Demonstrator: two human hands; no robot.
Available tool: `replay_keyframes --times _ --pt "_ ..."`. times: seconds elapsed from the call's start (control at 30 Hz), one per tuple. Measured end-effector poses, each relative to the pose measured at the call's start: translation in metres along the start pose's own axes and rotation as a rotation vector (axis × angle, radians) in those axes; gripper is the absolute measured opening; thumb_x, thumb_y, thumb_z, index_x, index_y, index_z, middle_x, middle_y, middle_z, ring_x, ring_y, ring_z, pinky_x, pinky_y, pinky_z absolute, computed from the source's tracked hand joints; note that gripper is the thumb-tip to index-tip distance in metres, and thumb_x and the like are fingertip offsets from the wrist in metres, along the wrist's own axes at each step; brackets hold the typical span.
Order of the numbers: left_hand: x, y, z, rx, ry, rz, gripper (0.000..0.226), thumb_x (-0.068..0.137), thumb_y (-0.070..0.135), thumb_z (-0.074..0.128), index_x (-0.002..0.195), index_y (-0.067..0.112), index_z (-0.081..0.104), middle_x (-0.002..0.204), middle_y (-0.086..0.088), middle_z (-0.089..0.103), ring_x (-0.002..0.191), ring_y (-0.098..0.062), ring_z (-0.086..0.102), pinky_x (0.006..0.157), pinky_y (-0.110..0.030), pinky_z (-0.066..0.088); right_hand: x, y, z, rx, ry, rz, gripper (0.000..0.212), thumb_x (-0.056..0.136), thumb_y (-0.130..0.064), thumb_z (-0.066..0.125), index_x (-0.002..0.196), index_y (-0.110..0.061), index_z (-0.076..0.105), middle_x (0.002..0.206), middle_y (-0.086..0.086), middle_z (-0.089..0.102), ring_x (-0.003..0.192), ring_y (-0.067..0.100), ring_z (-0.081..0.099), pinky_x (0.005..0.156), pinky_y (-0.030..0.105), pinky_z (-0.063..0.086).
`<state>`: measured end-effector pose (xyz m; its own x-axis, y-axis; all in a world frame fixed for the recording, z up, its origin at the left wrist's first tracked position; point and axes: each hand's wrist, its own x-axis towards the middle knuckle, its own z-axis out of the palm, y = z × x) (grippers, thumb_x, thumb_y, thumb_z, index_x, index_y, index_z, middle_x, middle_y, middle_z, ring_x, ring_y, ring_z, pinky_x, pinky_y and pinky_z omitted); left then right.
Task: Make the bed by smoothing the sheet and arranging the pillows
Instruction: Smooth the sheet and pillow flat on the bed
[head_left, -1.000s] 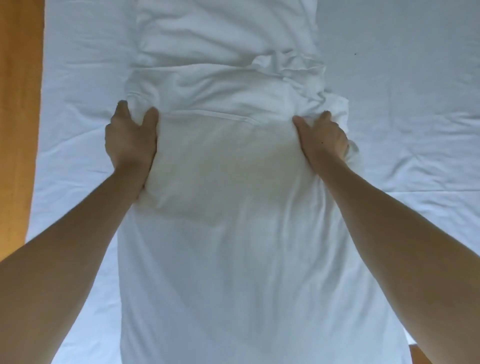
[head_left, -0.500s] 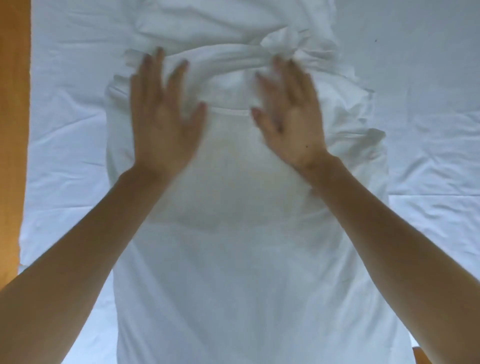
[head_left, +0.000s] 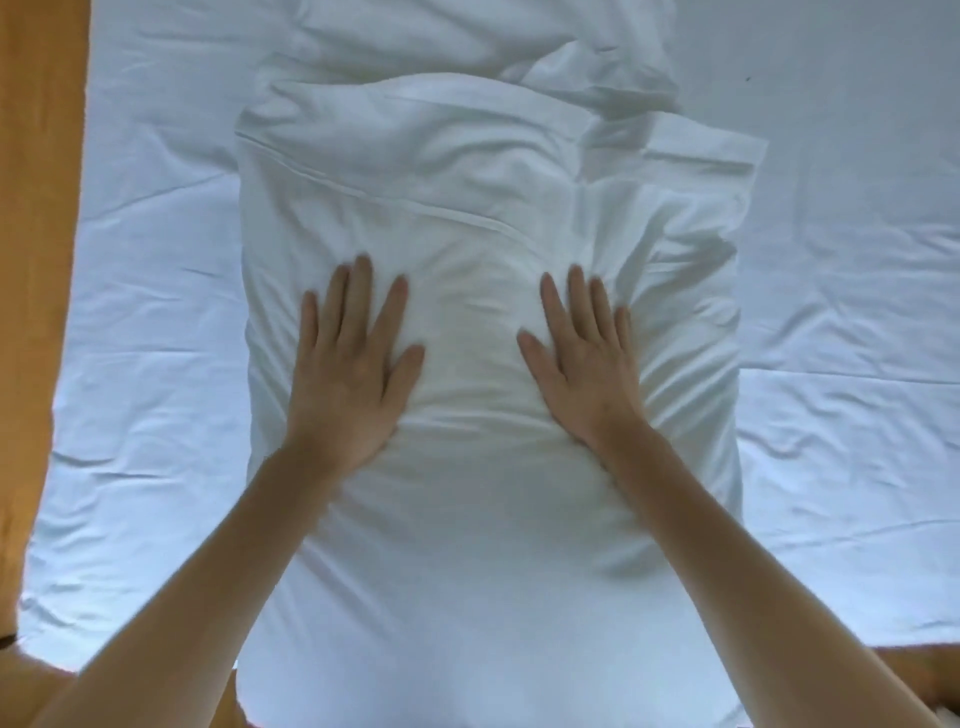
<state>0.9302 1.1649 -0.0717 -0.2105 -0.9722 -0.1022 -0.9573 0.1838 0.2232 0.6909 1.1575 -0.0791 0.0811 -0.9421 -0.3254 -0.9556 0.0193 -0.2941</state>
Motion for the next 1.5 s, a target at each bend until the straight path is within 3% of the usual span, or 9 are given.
replay_keyframes --times 0.27,0.47,0.57,0.7,0.83,1.07,1.17,1.27,1.5 --pt "-0.078 0.006 0.009 -0.049 -0.058 -0.178 0.061 0.099 0.043 0.023 0.149 0.008 0.026 0.156 -0.020 0.018 0.144 -0.035 0.018 0.115 -0.052 0.015 -0.067 0.009 0.019 -0.023 -0.079 0.084 0.079 0.086 -0.061 -0.005 0.154 -0.021 0.000 0.162 0.009 -0.002 0.149 0.022 -0.004 0.120 0.038 0.000" --pt "-0.162 0.040 -0.027 -0.122 -0.373 -0.254 0.067 0.101 0.048 0.011 0.143 0.002 0.039 0.147 -0.026 0.036 0.133 -0.042 0.039 0.101 -0.059 0.038 -0.142 0.003 -0.008 -0.008 -0.267 0.105 0.090 0.077 -0.060 -0.011 0.154 -0.018 0.006 0.162 0.010 0.003 0.149 0.023 0.002 0.119 0.039 0.003" --pt "-0.213 0.052 -0.043 -0.117 -0.457 -0.249 0.066 0.097 0.048 0.026 0.146 0.005 0.032 0.150 -0.023 0.032 0.135 -0.039 0.037 0.101 -0.055 0.039 -0.185 0.000 -0.031 -0.038 -0.358 0.084 0.078 0.089 -0.061 0.004 0.154 -0.018 0.010 0.161 0.010 0.008 0.148 0.025 0.007 0.118 0.040 0.007" --pt "-0.270 0.064 -0.071 -0.049 -0.640 -0.208 0.073 0.099 0.044 0.036 0.153 0.017 -0.005 0.159 -0.010 -0.013 0.148 -0.026 -0.002 0.118 -0.040 0.012 -0.235 -0.007 -0.055 -0.110 -0.409 0.029 0.066 0.100 -0.050 0.034 0.155 -0.023 0.007 0.162 0.008 0.004 0.148 0.026 0.005 0.119 0.040 0.010" --pt "-0.326 0.053 -0.099 -0.124 -0.922 -0.235 0.060 0.101 0.042 0.032 0.153 0.024 0.008 0.161 -0.005 0.006 0.146 -0.022 0.013 0.116 -0.036 0.019 -0.285 -0.043 -0.052 -0.212 -0.432 -0.004 0.069 0.099 -0.048 0.037 0.155 -0.021 0.007 0.160 0.016 0.003 0.148 0.029 0.008 0.117 0.039 0.018" --pt "-0.444 -0.050 -0.118 -0.295 -0.930 -0.404 0.056 0.097 0.040 0.035 0.150 0.026 0.024 0.151 0.002 0.033 0.139 -0.022 0.030 0.110 -0.040 0.028 -0.350 -0.182 0.008 -0.245 -0.486 -0.070 0.054 0.102 -0.040 0.037 0.148 -0.014 0.027 0.159 0.015 0.011 0.144 0.029 0.019 0.115 0.037 0.021" --pt "-0.493 -0.129 -0.114 -0.313 -0.891 -0.468 0.051 0.092 0.041 0.034 0.140 0.024 0.041 0.129 -0.001 0.054 0.115 -0.024 0.052 0.097 -0.040 0.042 -0.361 -0.261 0.043 -0.260 -0.546 -0.083 0.051 0.101 -0.037 0.038 0.146 -0.014 0.032 0.153 0.012 0.026 0.138 0.027 0.030 0.110 0.036 0.029" --pt "-0.531 -0.193 -0.134 -0.391 -0.789 -0.504 0.046 0.099 0.034 0.037 0.139 0.014 0.043 0.133 -0.008 0.053 0.118 -0.024 0.052 0.096 -0.033 0.041 -0.372 -0.339 0.066 -0.257 -0.636 -0.086 0.049 0.099 -0.037 0.044 0.140 -0.012 0.041 0.145 0.010 0.039 0.132 0.027 0.038 0.106 0.038 0.036" --pt "-0.582 -0.314 -0.182 -0.420 -0.724 -0.646 0.053 0.099 0.042 0.037 0.147 0.024 0.030 0.138 0.000 0.051 0.119 -0.020 0.052 0.097 -0.034 0.044 -0.372 -0.486 0.086 -0.163 -0.771 -0.142 0.043 0.097 -0.037 0.043 0.138 -0.023 0.046 0.141 0.002 0.048 0.128 0.025 0.045 0.098 0.035 0.039"
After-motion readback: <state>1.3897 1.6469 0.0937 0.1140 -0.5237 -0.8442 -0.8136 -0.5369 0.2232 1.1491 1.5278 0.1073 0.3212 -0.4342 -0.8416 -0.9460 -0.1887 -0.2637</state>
